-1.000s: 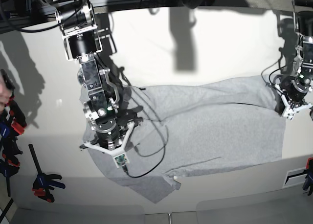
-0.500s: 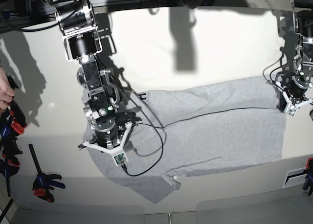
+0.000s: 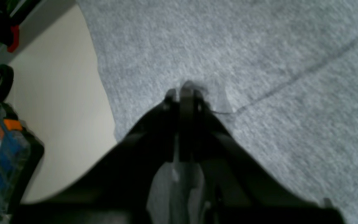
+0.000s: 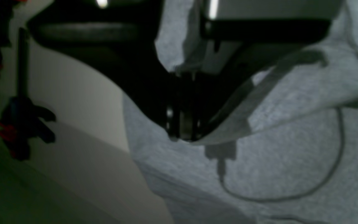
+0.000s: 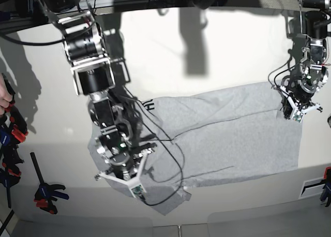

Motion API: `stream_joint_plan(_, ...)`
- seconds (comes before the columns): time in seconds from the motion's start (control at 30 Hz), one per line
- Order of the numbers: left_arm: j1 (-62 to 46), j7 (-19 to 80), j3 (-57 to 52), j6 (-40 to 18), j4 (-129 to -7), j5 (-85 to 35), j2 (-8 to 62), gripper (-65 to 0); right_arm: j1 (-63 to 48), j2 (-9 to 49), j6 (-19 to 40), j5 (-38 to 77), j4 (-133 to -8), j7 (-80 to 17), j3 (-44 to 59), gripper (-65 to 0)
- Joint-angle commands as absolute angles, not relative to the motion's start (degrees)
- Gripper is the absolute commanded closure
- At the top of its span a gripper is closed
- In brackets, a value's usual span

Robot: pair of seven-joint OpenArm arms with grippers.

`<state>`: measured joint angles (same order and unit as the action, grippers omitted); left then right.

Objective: Fold the T-shirt properly

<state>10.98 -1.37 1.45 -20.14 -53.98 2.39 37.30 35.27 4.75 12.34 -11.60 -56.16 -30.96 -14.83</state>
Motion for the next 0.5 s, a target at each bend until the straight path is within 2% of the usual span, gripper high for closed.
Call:
stream_joint_plan(0.0,12.3,-2.6,0.9,-19.7,-54.7,2.0,38.6,0.0,38.0,4.2,12.3,-11.6,-55.9,-29.1,-14.6,0.0)
stream_joint_plan(0.27,12.2,-2.3,0.9,-19.6,-54.7,2.1,38.7,0.0,39.2,2.6,12.2,-12.1,-49.3,-26.3,-14.6,0.0)
stream_joint_plan(0.37,12.3,-2.2,0.9,-19.6,-54.7,2.1,38.8,0.0,39.2,2.7,12.0,-16.5,-49.3,-26.0,-14.6,-0.2)
stream_joint_plan(0.4,12.4,-2.2,0.9,-19.5,-54.7,2.1,38.9,0.0,39.2,2.7,12.0,-18.0,-49.3,-26.0,-14.6,-7.0)
stream_joint_plan(0.47,12.4,-2.2,0.9,-19.2,-54.7,2.1,39.1,-13.9,39.2,2.8,11.9,-18.4,-49.3,-26.1,-14.6,-20.2)
